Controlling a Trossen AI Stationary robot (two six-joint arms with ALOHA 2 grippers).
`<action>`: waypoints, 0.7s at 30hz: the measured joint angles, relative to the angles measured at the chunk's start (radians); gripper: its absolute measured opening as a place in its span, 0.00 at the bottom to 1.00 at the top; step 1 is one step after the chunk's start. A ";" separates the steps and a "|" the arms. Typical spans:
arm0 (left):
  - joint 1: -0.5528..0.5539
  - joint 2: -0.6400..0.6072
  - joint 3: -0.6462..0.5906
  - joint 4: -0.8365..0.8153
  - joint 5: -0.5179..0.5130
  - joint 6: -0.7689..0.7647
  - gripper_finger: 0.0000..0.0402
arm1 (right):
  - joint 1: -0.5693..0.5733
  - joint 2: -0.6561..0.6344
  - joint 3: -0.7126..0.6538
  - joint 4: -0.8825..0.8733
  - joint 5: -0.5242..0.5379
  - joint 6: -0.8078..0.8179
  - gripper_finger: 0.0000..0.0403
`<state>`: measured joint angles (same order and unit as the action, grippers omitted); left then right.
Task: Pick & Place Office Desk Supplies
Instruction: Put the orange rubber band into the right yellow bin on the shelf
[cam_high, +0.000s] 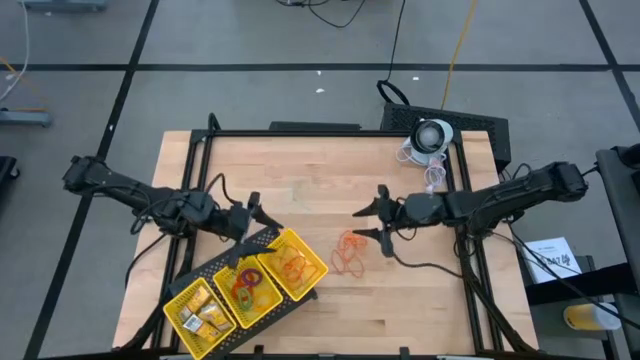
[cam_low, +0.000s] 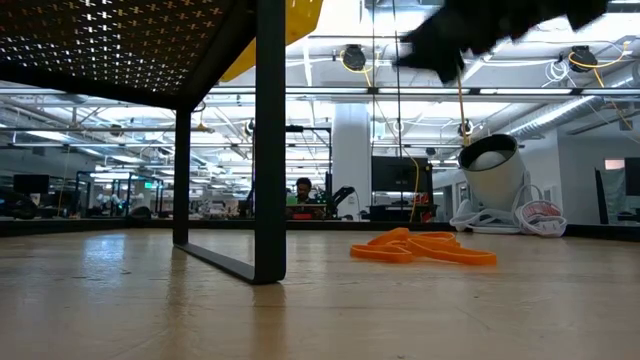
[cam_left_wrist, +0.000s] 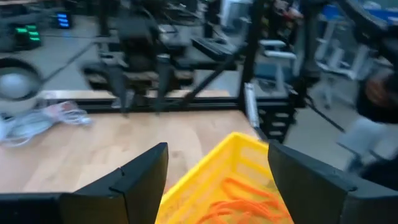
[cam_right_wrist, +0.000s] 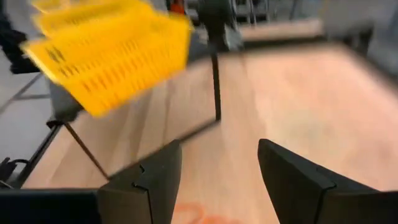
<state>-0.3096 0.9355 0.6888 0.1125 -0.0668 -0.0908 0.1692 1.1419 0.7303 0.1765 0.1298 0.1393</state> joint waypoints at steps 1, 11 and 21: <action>0.006 -0.013 -0.032 0.030 -0.016 -0.010 0.69 | -0.006 0.014 -0.025 0.009 0.000 0.053 0.50; 0.078 -0.070 -0.162 0.121 -0.156 -0.152 0.71 | -0.076 0.193 -0.184 0.013 -0.001 0.401 0.49; 0.087 -0.021 -0.162 0.124 -0.145 -0.148 0.69 | -0.088 0.364 -0.185 0.046 -0.031 0.469 0.46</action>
<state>-0.2230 0.9144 0.5270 0.2367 -0.2120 -0.2391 0.0809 1.5063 0.5449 0.2229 0.0991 0.6079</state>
